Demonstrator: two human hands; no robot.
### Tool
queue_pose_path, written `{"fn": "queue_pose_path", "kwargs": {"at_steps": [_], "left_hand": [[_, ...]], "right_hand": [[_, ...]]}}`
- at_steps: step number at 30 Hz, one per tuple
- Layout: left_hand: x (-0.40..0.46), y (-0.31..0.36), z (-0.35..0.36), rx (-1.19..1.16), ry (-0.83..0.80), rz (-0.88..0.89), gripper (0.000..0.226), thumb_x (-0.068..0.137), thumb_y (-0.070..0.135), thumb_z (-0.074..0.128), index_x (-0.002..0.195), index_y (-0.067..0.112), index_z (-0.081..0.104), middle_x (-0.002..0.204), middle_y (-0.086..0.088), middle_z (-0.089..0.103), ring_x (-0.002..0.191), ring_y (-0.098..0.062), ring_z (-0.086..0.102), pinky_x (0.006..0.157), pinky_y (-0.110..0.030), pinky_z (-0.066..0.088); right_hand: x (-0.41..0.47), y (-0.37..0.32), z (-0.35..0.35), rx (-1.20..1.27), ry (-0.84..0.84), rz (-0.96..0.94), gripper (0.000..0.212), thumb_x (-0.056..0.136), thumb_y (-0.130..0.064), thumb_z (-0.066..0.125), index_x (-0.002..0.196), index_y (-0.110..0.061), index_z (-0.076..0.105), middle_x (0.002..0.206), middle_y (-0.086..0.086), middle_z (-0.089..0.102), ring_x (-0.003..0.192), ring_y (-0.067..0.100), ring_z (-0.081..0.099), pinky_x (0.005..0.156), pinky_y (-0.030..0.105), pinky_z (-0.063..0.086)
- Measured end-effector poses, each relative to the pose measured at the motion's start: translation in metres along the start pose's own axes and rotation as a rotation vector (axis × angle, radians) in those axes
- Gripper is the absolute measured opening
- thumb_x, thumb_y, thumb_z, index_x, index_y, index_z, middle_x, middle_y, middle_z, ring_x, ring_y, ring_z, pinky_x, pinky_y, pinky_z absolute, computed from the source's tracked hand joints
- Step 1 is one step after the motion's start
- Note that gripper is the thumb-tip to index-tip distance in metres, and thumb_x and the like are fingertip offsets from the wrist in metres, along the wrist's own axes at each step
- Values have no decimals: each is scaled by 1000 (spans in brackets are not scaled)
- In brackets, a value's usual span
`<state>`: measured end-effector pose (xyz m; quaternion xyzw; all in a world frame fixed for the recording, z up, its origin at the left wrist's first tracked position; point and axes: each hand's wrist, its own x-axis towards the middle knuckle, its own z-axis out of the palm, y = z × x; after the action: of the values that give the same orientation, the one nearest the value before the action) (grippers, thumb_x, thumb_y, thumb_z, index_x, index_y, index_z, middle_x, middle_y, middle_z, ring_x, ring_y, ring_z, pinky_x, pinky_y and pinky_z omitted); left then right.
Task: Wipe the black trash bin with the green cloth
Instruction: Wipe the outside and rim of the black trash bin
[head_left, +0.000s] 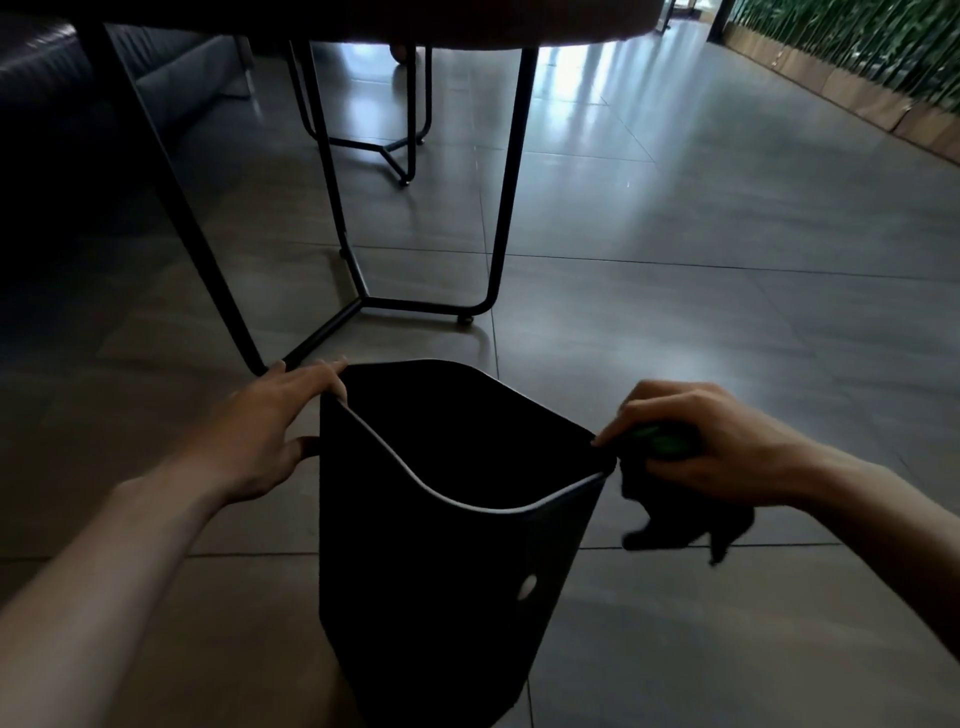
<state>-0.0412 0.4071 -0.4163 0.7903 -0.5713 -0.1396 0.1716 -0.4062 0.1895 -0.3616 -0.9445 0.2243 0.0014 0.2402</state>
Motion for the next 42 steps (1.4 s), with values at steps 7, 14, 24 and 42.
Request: {"fn": "queue_pose_path", "kwargs": {"at_steps": [7,14,24,42], "left_hand": [[-3,-4,-5,-7,-28,-100,49,87,14,75,107,48,46,163,23,29,153,-27,26,113,-57,38],[1,19,-11,-280,222,87,59,96,-1,48,142,36,50,153,9,49,142,-12,44,116,-24,32],[7,49,2,-202,212,348,66,85,24,75,143,41,48,137,18,57,132,-7,50,109,-39,43],[15,37,1,-267,209,397,58,83,18,77,134,38,58,129,19,63,125,-4,57,104,-37,49]], "right_hand": [[8,-29,20,-211,43,7,59,77,-86,38,114,-49,65,111,-12,54,80,20,63,71,42,55],[31,-53,25,-228,283,88,51,79,-88,36,103,-47,58,94,-13,48,72,19,57,58,32,43],[70,-85,30,-279,404,323,38,91,-72,54,105,-39,66,92,-4,47,65,21,48,57,30,38],[62,-109,140,-476,562,-441,43,89,-37,75,129,-20,69,148,12,58,146,39,45,112,58,43]]}}
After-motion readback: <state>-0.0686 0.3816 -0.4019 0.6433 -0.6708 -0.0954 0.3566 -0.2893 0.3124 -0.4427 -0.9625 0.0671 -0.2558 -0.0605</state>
